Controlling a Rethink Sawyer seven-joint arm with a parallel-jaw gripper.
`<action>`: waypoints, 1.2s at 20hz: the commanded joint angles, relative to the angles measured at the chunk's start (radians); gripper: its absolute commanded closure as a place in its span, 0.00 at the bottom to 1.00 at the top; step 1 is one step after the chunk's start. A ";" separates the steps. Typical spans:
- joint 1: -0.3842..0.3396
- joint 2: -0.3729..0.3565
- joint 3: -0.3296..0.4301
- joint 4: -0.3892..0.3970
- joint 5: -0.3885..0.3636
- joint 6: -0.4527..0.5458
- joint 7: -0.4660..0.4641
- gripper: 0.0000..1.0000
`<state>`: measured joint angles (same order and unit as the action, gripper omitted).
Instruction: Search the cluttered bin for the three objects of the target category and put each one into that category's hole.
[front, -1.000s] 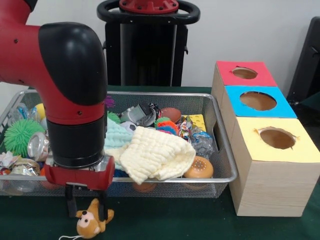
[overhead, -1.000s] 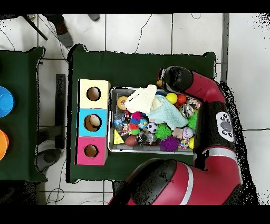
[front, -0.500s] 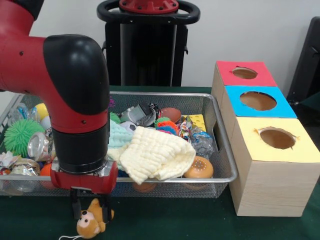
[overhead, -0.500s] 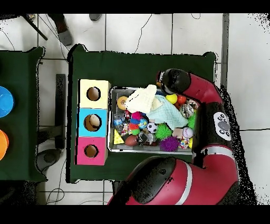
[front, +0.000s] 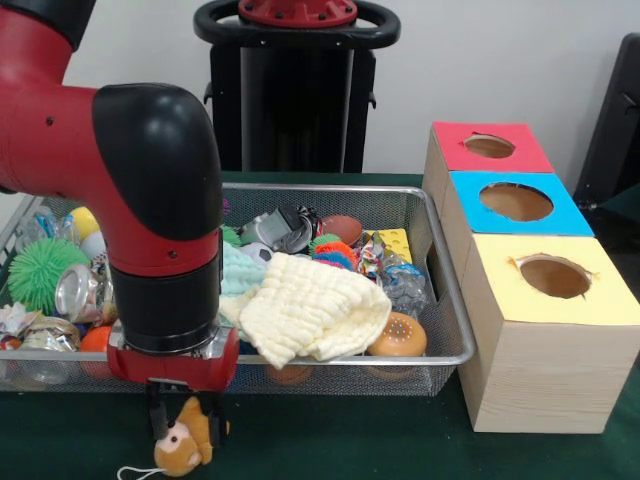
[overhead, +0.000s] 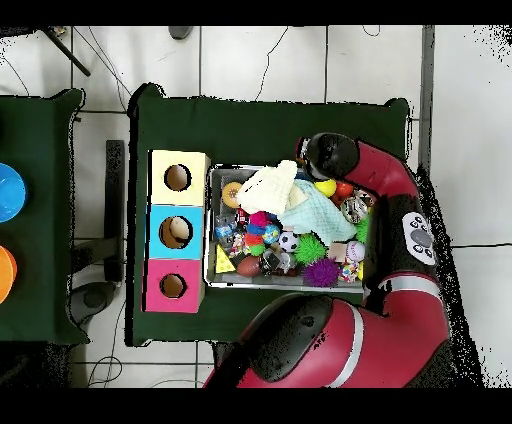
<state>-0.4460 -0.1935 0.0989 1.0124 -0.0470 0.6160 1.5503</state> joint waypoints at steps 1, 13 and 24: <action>-0.012 0.046 0.023 0.003 -0.022 0.113 0.028 0.00; -0.032 0.042 0.024 0.014 -0.012 0.099 0.045 0.00; -0.040 0.038 0.016 0.020 -0.030 0.095 0.029 0.00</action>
<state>-0.4586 -0.1859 0.0987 1.0012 -0.0542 0.6162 1.5503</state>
